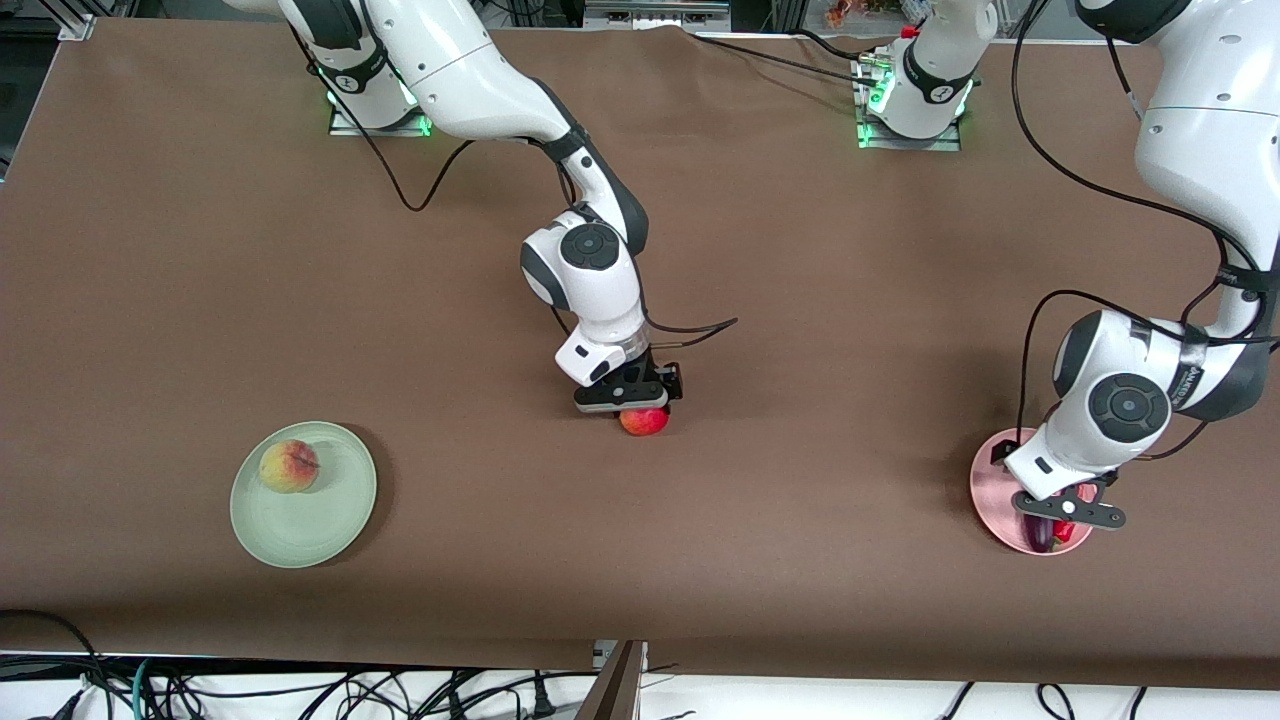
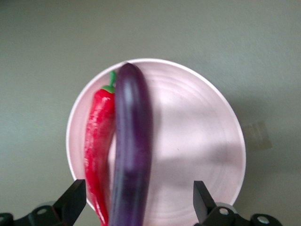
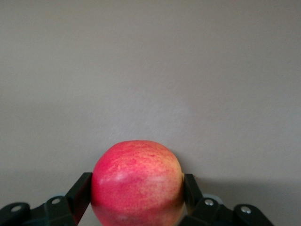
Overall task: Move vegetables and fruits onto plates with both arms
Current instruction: 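Lower the eggplant onto the pink plate while the right gripper grasps the pomegranate, then place the pomegranate on the green plate while the left gripper withdraws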
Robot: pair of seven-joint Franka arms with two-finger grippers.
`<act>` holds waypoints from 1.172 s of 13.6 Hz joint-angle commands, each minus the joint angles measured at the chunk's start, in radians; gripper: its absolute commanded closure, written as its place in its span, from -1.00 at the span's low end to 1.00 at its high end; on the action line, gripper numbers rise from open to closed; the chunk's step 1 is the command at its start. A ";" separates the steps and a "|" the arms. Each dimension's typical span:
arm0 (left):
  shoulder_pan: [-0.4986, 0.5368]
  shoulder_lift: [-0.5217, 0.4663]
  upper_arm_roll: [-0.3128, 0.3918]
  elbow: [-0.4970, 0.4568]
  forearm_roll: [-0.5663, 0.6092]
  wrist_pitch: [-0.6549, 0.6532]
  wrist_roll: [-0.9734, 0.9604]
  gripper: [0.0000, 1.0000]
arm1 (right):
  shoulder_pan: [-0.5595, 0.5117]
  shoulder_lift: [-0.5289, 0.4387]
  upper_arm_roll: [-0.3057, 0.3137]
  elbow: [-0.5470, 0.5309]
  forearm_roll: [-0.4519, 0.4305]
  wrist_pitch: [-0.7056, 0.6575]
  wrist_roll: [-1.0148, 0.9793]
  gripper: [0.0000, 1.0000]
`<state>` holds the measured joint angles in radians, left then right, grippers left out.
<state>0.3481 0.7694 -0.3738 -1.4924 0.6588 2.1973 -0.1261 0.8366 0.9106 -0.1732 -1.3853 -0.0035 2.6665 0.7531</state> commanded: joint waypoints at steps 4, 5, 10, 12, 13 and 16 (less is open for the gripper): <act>0.012 -0.157 -0.023 0.029 -0.289 -0.111 0.017 -1.00 | -0.143 -0.090 -0.020 0.159 0.014 -0.425 -0.240 0.47; 0.008 -0.180 -0.031 0.040 -0.310 -0.161 0.017 -1.00 | -0.184 -0.107 -0.020 0.160 0.043 -0.454 -0.317 0.47; 0.015 -0.283 -0.132 0.214 -0.343 -0.535 0.019 -1.00 | -0.437 -0.144 -0.026 0.153 0.102 -0.579 -0.810 0.47; 0.017 -0.335 -0.145 0.244 -0.355 -0.623 0.019 -1.00 | -0.505 -0.147 -0.026 0.143 0.100 -0.593 -0.932 0.47; 0.011 -0.373 -0.133 0.244 -0.396 -0.655 0.020 -1.00 | -0.522 -0.147 -0.026 0.123 0.100 -0.591 -0.954 0.47; -0.097 -0.545 0.017 0.148 -0.478 -0.668 0.022 -1.00 | -0.585 -0.128 -0.025 0.092 0.102 -0.573 -1.023 0.47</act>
<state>0.3383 0.3496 -0.4792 -1.2541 0.2378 1.5385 -0.1260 0.2801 0.7851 -0.2157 -1.2701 0.0837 2.0878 -0.2228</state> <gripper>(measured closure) 0.000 0.167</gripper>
